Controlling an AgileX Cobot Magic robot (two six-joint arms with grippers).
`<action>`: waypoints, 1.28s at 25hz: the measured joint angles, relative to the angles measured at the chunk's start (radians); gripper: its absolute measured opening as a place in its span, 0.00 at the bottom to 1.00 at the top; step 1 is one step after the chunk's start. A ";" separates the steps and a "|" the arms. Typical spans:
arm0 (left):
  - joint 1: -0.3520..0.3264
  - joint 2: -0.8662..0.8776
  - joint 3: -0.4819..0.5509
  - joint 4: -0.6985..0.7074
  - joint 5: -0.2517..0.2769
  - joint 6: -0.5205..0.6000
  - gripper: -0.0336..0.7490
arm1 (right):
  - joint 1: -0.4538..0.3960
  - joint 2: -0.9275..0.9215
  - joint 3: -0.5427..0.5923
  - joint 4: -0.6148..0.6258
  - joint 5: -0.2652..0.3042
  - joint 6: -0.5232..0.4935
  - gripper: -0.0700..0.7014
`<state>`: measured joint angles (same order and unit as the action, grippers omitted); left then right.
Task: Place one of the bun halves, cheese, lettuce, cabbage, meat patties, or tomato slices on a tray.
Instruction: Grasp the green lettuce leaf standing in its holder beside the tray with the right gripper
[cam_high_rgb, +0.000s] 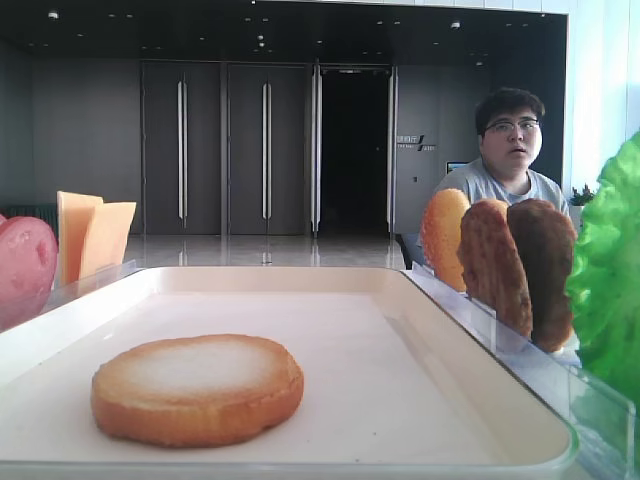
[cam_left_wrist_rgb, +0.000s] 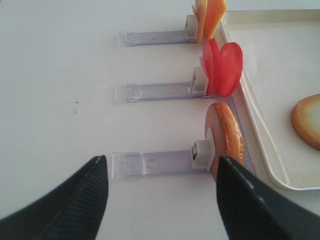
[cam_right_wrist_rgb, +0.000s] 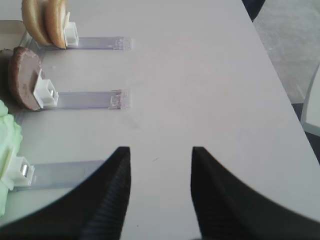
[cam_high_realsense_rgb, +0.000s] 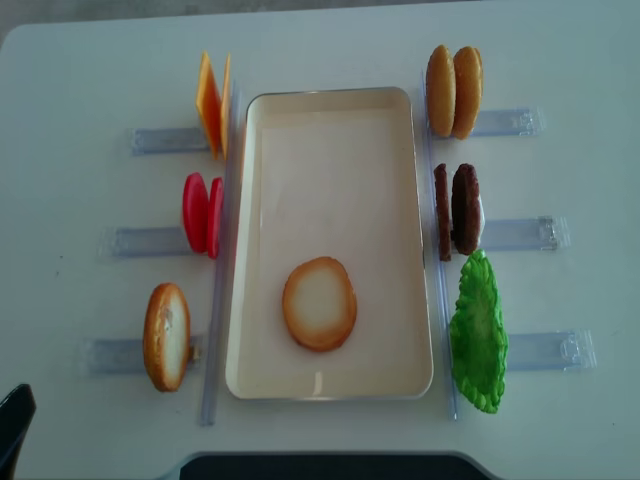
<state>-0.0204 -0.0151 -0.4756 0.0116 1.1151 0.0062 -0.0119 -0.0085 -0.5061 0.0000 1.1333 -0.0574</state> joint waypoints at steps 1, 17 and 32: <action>0.000 0.000 0.000 0.000 0.000 0.000 0.70 | 0.000 0.000 0.000 0.000 0.000 0.000 0.45; 0.000 0.000 0.000 0.000 -0.001 0.000 0.70 | 0.000 0.102 -0.052 0.000 0.076 0.063 0.45; 0.000 0.000 0.000 0.000 -0.001 0.000 0.70 | 0.000 0.716 -0.221 0.147 0.085 0.124 0.45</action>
<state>-0.0204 -0.0151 -0.4756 0.0116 1.1141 0.0062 -0.0119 0.7078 -0.7274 0.1474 1.2187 0.0667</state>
